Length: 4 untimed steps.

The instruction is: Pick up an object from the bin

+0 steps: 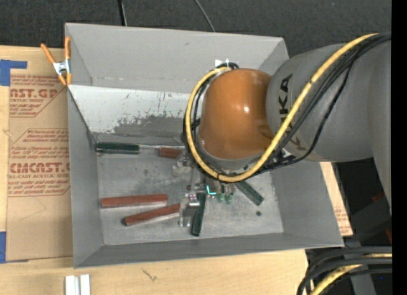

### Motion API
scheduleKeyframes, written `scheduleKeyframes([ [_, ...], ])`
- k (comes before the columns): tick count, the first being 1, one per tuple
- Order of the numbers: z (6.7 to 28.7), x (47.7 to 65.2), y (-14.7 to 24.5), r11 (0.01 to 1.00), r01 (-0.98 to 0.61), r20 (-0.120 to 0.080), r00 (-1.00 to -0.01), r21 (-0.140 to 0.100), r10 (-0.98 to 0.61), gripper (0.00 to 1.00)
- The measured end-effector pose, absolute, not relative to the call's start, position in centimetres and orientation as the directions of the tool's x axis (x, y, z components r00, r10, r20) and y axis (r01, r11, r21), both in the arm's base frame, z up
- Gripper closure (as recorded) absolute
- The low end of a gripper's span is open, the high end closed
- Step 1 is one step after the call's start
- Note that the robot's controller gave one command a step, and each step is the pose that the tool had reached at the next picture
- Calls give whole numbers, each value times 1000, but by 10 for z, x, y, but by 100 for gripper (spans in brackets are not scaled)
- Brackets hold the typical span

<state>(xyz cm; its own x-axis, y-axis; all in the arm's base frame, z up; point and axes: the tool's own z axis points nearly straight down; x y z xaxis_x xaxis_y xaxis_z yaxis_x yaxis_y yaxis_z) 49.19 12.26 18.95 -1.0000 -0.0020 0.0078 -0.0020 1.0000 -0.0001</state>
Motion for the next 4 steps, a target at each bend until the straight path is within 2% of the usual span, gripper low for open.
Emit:
scheduleKeyframes([
  [1,194,494,122,1000,-1,0,-1000,1,-1,0],
  [2,85,527,153,992,-129,0,-992,1,-129,100],
  [3,85,527,153,992,-129,0,-992,1,-129,100],
  [4,212,536,156,987,-164,-2,-987,1,-164,100],
])
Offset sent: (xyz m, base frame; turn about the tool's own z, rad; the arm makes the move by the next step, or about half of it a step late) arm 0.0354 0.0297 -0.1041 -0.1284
